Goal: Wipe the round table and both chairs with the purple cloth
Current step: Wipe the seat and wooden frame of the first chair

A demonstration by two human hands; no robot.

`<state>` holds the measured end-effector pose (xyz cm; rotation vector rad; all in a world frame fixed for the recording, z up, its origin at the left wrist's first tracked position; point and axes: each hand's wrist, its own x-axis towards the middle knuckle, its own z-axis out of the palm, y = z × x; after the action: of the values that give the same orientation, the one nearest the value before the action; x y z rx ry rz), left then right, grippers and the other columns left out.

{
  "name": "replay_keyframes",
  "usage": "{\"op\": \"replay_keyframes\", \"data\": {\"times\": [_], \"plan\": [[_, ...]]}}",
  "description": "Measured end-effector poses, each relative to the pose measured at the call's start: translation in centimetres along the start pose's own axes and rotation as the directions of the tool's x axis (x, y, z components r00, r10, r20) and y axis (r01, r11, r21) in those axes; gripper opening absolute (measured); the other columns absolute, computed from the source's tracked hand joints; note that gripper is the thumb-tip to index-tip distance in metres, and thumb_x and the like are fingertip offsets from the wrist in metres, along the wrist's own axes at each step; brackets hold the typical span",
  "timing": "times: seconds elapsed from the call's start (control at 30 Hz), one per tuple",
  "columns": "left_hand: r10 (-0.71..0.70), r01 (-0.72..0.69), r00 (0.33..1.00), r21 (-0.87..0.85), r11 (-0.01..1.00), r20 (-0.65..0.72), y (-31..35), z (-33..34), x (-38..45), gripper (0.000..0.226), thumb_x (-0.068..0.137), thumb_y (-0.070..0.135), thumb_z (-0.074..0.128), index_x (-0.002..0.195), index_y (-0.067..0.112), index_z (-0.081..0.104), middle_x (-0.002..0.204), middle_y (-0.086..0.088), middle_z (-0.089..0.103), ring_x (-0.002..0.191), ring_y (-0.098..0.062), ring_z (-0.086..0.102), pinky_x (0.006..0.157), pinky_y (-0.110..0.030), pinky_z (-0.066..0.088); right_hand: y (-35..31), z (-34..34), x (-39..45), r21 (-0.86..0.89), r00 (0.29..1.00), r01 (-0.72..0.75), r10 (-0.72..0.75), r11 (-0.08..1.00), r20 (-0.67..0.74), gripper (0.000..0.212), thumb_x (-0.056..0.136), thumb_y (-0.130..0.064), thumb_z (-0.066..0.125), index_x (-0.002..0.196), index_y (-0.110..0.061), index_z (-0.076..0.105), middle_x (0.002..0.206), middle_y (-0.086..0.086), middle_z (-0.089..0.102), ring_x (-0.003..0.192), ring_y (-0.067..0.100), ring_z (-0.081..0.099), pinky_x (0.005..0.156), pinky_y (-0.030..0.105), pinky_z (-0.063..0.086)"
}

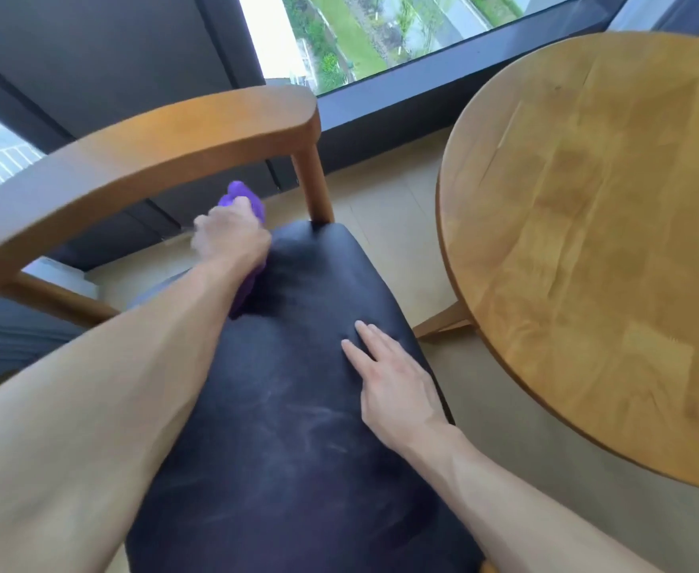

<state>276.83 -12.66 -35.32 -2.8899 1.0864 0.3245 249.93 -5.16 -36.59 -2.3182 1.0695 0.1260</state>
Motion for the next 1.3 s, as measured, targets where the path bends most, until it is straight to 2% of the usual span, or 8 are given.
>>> {"op": "replay_keyframes", "data": {"times": [0.2, 0.37, 0.63, 0.73, 0.83, 0.93, 1.1, 1.3], "plan": [[0.332, -0.340, 0.940, 0.157, 0.927, 0.071, 8.2, 0.9, -6.5, 0.033, 0.089, 0.016, 0.055, 0.121, 0.009, 0.058, 0.118, -0.021, 0.061, 0.114, -0.041, 0.054, 0.070, -0.041, 0.050, 0.0, -0.2, 0.1, 0.014, 1.000, 0.003, -0.004, 1.000, 0.025, 0.068, 0.092, -0.004, 0.041, 0.155, -0.025, 0.025, 0.166, -0.002, 0.007, 0.152, 0.012, 0.003, 0.124, 0.031, 0.009], [0.695, -0.695, 0.718, 0.091, 0.713, 0.040, 5.7, -0.8, -4.7, 0.017, 0.084, 0.013, 0.054, 0.093, 0.025, 0.062, 0.102, 0.002, 0.064, 0.099, -0.029, 0.055, 0.064, -0.036, 0.043, -0.3, -0.1, 0.1, -0.006, 0.999, -0.008, 0.008, 1.000, 0.041, 0.070, 0.092, -0.006, 0.042, 0.156, -0.024, 0.021, 0.166, -0.001, 0.003, 0.152, 0.013, 0.001, 0.124, 0.032, 0.005], [0.559, -0.560, 0.828, 0.083, 0.824, 0.039, 7.7, 1.9, -7.1, 0.028, 0.084, 0.010, 0.055, 0.105, 0.024, 0.064, 0.119, 0.004, 0.059, 0.113, -0.031, 0.041, 0.070, -0.042, 0.035, 0.1, -1.7, 0.1, 0.106, 0.998, -0.002, -0.005, 0.994, 0.065, 0.065, 0.089, 0.001, 0.045, 0.150, -0.022, 0.040, 0.164, -0.007, 0.015, 0.151, 0.009, 0.011, 0.121, 0.024, 0.016], [0.615, -0.616, 0.787, -0.007, 0.788, 0.052, 6.8, 1.9, -9.0, 0.026, 0.087, 0.012, 0.053, 0.101, 0.028, 0.067, 0.118, 0.014, 0.062, 0.106, -0.026, 0.042, 0.069, -0.040, 0.040, 0.3, -3.8, 0.3, 0.342, 0.977, -0.211, 0.209, 0.916, 0.043, 0.047, 0.078, 0.006, 0.045, 0.108, -0.015, 0.075, 0.146, -0.005, 0.052, 0.133, 0.013, 0.047, 0.105, 0.018, 0.037], [0.654, -0.651, 0.754, -0.058, 0.757, 0.064, 6.0, 2.3, -12.8, 0.030, 0.087, 0.017, 0.052, 0.106, 0.033, 0.069, 0.124, 0.020, 0.061, 0.107, -0.022, 0.043, 0.069, -0.037, 0.042, 1.0, -5.3, -0.4, 0.505, 0.888, -0.334, 0.446, 0.796, -0.115, 0.030, 0.068, 0.007, 0.047, 0.064, -0.008, 0.072, 0.089, 0.003, 0.074, 0.087, 0.022, 0.065, 0.077, 0.028, 0.049], [0.791, -0.783, 0.602, -0.111, 0.612, 0.108, 5.0, 3.2, -17.9, 0.031, 0.083, 0.022, 0.051, 0.106, 0.036, 0.068, 0.121, 0.020, 0.061, 0.104, -0.020, 0.044, 0.069, -0.037, 0.044, 1.7, -5.7, -2.6, 0.534, 0.843, -0.291, 0.476, 0.794, -0.249, 0.026, 0.066, 0.010, 0.044, 0.060, -0.007, 0.062, 0.071, 0.003, 0.063, 0.069, 0.021, 0.056, 0.065, 0.032, 0.042], [0.939, -0.941, 0.267, -0.152, 0.302, 0.215, 2.5, 2.4, -18.9, 0.034, 0.084, 0.025, 0.052, 0.113, 0.037, 0.065, 0.125, 0.018, 0.061, 0.105, -0.021, 0.049, 0.074, -0.039, 0.049, 1.8, -6.0, -4.5, 0.469, 0.910, -0.268, 0.381, 0.841, -0.163, 0.028, 0.077, 0.009, 0.044, 0.086, -0.009, 0.063, 0.094, 0.004, 0.062, 0.085, 0.024, 0.059, 0.079, 0.034, 0.046], [0.473, -0.472, 0.879, -0.029, 0.881, 0.061, 4.3, 0.8, -12.3, 0.046, 0.085, 0.022, 0.058, 0.130, 0.032, 0.056, 0.126, -0.005, 0.054, 0.110, -0.034, 0.050, 0.078, -0.046, 0.050, 2.0, -6.6, -3.2, 0.367, 0.942, -0.297, 0.333, 0.882, -0.038, 0.052, 0.085, 0.005, 0.041, 0.132, -0.012, 0.054, 0.129, 0.009, 0.053, 0.114, 0.027, 0.055, 0.098, 0.036, 0.043]]}}
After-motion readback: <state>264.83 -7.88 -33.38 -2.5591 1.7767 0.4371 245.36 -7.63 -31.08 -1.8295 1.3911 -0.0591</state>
